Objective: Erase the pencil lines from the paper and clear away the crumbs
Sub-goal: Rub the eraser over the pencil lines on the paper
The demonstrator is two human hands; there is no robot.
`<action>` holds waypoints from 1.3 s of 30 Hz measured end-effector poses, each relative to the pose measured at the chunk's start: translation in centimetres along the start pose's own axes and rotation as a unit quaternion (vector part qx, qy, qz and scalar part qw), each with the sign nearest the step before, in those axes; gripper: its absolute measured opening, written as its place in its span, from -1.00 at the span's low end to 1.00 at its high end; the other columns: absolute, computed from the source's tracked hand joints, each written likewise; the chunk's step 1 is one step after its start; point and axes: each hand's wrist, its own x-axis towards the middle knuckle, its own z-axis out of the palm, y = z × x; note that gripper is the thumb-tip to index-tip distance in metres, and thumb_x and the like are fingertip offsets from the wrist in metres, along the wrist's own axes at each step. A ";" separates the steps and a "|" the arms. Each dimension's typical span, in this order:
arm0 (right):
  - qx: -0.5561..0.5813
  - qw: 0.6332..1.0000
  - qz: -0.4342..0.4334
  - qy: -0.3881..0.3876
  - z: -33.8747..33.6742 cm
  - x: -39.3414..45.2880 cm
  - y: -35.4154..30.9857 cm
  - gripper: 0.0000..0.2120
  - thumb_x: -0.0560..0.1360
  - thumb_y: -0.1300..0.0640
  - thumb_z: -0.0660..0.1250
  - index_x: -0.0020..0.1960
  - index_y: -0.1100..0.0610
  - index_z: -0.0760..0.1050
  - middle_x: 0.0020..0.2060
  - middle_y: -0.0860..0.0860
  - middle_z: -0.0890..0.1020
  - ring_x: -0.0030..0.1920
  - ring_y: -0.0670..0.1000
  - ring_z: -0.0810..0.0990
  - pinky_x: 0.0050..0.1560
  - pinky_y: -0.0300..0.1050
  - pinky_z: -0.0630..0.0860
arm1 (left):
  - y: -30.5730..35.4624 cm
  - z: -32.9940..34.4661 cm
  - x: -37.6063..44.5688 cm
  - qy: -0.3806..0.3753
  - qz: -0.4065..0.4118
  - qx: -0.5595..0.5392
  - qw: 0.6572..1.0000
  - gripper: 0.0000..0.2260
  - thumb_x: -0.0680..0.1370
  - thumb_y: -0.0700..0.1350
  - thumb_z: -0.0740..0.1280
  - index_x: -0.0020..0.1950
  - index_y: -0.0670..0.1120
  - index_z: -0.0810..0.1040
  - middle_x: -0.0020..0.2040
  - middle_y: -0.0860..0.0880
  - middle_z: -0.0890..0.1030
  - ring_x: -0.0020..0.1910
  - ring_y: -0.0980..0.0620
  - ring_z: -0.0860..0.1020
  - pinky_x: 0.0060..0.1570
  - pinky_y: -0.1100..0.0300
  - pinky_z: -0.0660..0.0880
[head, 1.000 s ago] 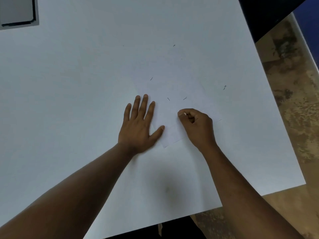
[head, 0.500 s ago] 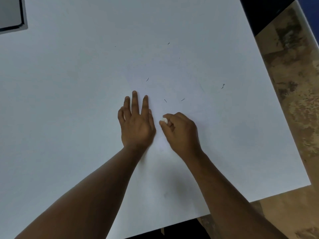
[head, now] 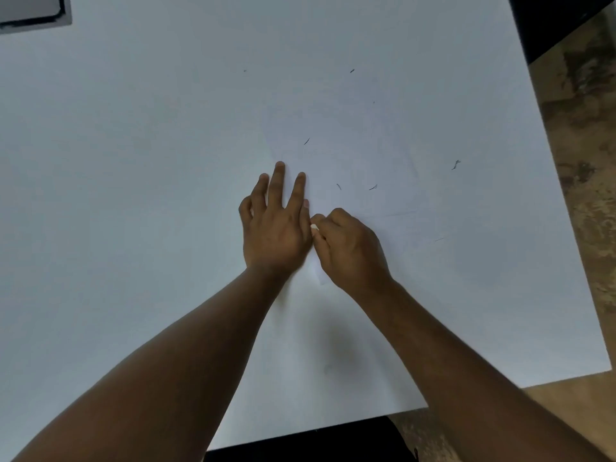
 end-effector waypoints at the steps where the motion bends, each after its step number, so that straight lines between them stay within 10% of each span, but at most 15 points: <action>1: -0.016 1.000 -0.019 -0.009 0.0 -0.1 0.2 -0.86 0.61 0.19 0.28 -0.05 0.20 0.60 -0.29 0.05 0.52 -0.36 0.02 0.46 -0.34 -0.12 0.53 | 0.1 0.0 0.0 -0.001 -0.002 0.000 1.000 -0.54 0.73 0.09 0.02 0.63 0.06 0.27 0.66 -0.08 0.20 0.60 -0.19 0.21 0.45 -0.16 0.20; 9: -0.028 0.988 -0.049 -0.142 -2.8 -3.6 0.2 -0.83 0.58 0.18 0.24 -0.08 0.20 0.58 -0.29 0.07 0.49 -0.37 0.11 0.50 -0.37 -0.01 0.54 | 0.0 -0.2 -0.1 -0.015 -0.007 -0.009 1.000 -0.54 0.73 0.08 0.00 0.65 0.06 0.23 0.68 -0.07 0.15 0.62 -0.19 0.15 0.51 -0.15 0.11; 39: -0.084 0.995 -0.023 -0.056 -1.6 0.5 -0.2 -0.81 0.59 0.20 0.32 -0.17 0.26 0.52 -0.28 0.13 0.44 -0.35 0.06 0.38 -0.39 -0.11 0.40 | 0.1 -0.5 -0.1 -0.013 -0.002 0.004 1.000 -0.53 0.73 0.11 -0.01 0.64 0.08 0.23 0.68 -0.06 0.13 0.62 -0.17 0.13 0.51 -0.12 0.09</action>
